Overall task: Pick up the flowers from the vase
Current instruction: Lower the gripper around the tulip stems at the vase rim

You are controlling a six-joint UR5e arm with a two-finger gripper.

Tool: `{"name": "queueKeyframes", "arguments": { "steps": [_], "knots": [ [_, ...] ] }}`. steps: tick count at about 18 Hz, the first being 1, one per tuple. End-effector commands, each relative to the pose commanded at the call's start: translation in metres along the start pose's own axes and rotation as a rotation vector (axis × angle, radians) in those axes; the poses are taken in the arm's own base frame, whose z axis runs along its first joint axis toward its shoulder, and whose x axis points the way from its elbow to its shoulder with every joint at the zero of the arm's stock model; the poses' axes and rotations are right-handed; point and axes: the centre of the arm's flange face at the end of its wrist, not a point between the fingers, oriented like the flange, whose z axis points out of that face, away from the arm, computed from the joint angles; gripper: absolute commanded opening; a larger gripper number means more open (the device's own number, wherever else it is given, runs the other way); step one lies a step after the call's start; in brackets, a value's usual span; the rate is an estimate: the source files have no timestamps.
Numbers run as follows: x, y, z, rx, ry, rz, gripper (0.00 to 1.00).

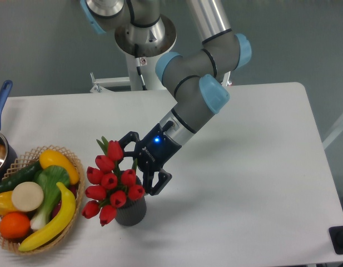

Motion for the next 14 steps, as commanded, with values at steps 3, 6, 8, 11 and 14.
{"name": "queueKeyframes", "arguments": {
  "steps": [3,6,8,11,14],
  "knots": [
    [0.003,-0.001,0.009,-0.001,0.015,0.004,1.0],
    [0.004,-0.002,0.016,-0.001,0.026,0.006,1.0],
    [0.004,-0.001,0.017,-0.001,0.026,0.009,1.0],
    [0.002,-0.004,0.017,0.002,0.024,0.016,1.0],
    [0.001,-0.004,0.017,0.009,0.025,0.016,1.0]
  ]
}}
